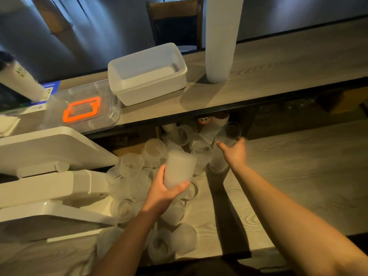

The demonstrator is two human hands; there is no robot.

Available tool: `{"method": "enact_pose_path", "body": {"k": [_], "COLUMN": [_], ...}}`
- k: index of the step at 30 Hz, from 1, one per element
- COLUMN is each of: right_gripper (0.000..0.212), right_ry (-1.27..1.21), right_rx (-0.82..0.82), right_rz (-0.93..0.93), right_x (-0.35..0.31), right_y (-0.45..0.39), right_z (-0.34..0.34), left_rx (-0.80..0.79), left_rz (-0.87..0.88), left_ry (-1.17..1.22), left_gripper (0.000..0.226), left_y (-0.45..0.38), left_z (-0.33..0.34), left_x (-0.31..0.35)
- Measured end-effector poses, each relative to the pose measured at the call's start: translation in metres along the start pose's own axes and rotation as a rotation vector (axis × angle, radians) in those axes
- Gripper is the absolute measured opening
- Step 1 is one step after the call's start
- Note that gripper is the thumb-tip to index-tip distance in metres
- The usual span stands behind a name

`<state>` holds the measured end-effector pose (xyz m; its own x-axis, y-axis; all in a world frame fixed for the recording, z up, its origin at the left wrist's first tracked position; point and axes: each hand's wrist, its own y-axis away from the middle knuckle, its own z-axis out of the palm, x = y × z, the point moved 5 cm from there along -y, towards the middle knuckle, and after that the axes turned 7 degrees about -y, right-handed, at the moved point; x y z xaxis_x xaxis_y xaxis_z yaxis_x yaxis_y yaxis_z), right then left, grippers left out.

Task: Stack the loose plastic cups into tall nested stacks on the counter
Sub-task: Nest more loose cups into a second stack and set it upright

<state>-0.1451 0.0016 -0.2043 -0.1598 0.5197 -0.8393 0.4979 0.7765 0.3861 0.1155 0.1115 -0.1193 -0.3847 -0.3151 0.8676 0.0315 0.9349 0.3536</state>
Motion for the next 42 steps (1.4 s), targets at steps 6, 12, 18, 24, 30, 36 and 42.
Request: {"method": "enact_pose_path", "body": {"k": [6, 12, 18, 24, 30, 36, 42], "right_gripper": [0.085, 0.07, 0.062, 0.04, 0.077, 0.055, 0.065], "right_ry": [-0.099, -0.227, -0.346, -0.486, -0.469, -0.282, -0.261], "right_rx": [-0.046, -0.111, -0.177, -0.384, -0.549, -0.638, -0.656], "right_rz": [-0.032, -0.074, -0.03, -0.133, -0.211, -0.317, -0.314], "right_x": [0.005, 0.004, 0.0, -0.03, -0.05, -0.054, -0.051], "right_y": [0.009, 0.019, 0.03, 0.052, 0.085, 0.107, 0.118], "right_z": [-0.017, -0.042, -0.062, -0.073, -0.068, -0.056, -0.047], "left_rx": [-0.004, -0.035, -0.05, -0.065, -0.109, -0.11, -0.087], "left_rz": [0.002, 0.013, 0.028, 0.056, 0.133, 0.156, 0.156], "left_ry": [-0.029, -0.043, -0.082, -0.159, -0.142, -0.199, -0.174], "left_gripper": [0.096, 0.091, 0.082, 0.094, 0.092, 0.094, 0.085], "left_y": [-0.005, -0.013, -0.013, -0.011, -0.001, 0.003, 0.008], "left_z": [0.007, 0.019, 0.029, 0.029, 0.031, 0.029, 0.028], "left_x": [0.002, 0.002, 0.007, 0.009, 0.019, 0.017, 0.012]}}
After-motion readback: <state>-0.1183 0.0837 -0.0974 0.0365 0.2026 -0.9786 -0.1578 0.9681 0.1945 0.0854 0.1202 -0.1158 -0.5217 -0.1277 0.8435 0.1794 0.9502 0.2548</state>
